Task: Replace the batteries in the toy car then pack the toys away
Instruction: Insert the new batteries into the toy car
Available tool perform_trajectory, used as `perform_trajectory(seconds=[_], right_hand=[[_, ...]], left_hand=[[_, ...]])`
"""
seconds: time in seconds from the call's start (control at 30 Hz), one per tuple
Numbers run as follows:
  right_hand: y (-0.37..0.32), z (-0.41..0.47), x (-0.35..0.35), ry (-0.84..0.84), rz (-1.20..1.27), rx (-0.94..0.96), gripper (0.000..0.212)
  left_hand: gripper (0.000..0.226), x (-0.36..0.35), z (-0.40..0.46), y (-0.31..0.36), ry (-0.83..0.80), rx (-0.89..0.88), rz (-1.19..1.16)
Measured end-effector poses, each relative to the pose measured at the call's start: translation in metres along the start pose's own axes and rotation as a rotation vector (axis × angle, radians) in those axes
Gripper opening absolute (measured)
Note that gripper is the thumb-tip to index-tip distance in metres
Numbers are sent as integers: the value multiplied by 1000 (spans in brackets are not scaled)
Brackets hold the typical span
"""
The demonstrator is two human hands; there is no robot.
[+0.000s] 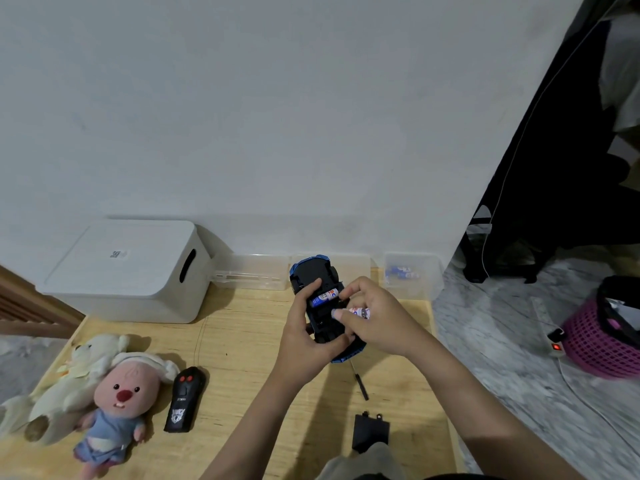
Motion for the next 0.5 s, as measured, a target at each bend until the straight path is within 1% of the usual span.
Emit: perform_trajectory(seconds=[0.1,0.2,0.3,0.4,0.5], right_hand=[[1,1,-1,59,-100,-15,19],[4,4,-4,199,-96,9,15],[6,5,-5,339,-205,76,13],[7,5,-7,432,-250,117,30],[10,6,-9,507,-209,109,35]], left_hand=[[85,-1,1,0,-4,2,-12],[91,-2,0,-2,-49,8,-2],[97,-2,0,-5,-79,17,22],[99,-2,0,-6,-99,12,31],[100,-3,0,-8,-90,19,36]])
Point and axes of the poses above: each hand's wrist, its own z-axis towards the middle knuckle, its own x-axis out of the back of the hand, y = z × x, the point moved 1 cm from there along z, towards the middle knuckle, and after that the axes turned 11 degrees about y, right-handed, at the moved point
